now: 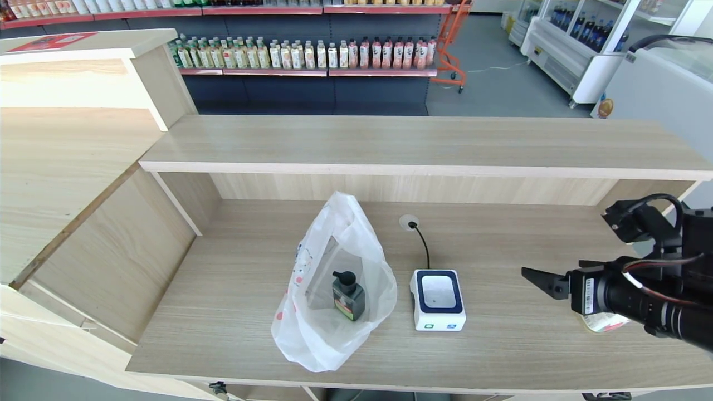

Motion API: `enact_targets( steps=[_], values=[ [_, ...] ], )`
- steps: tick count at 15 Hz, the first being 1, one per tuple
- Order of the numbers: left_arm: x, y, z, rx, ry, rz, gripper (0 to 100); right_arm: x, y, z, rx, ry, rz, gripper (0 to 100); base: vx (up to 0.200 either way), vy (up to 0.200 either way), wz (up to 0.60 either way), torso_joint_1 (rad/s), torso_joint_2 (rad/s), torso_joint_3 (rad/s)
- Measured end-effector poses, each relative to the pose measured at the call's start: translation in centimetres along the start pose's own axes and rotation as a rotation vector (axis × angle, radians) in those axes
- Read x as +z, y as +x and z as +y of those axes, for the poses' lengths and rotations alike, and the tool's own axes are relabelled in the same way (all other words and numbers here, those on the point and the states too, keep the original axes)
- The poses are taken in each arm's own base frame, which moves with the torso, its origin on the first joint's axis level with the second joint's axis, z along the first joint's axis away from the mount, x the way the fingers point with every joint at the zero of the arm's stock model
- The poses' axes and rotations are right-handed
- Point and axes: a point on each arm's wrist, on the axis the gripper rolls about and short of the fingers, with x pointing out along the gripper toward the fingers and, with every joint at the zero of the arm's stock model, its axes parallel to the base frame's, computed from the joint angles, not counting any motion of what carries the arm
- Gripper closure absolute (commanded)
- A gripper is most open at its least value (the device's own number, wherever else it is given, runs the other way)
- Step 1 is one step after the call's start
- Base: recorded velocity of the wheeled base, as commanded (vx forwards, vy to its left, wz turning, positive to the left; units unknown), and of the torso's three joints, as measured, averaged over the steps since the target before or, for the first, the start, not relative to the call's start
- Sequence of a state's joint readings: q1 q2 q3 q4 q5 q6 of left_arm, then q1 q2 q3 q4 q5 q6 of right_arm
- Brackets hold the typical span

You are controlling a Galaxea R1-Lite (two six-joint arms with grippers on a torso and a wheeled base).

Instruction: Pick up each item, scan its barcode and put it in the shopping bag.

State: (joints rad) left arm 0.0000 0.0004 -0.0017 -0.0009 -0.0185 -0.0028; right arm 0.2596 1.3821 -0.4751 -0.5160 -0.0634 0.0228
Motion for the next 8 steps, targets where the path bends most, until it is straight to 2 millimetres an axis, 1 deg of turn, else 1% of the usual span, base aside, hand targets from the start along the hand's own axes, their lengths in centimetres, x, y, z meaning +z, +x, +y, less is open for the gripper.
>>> enact_targets(
  steps=[1,4,8],
  values=[
    [0.0,0.0,0.0,0.0,-0.003,0.0,0,-0.3,-0.8,-0.1,-0.003,0.003,-0.01,0,0.0,0.0,0.0,0.0,0.0,0.0],
    [0.0,0.0,0.0,0.001,-0.005,0.0,0,-0.1,-2.0,-0.3,-0.008,0.024,-0.049,0,0.0,-0.2,0.0,-0.001,0.0,0.004],
    [0.0,0.0,0.0,0.002,-0.011,0.0,0,0.2,-2.4,-0.2,-0.002,0.122,-0.064,0,0.0,-0.2,0.0,0.001,0.0,0.002]
  ],
)
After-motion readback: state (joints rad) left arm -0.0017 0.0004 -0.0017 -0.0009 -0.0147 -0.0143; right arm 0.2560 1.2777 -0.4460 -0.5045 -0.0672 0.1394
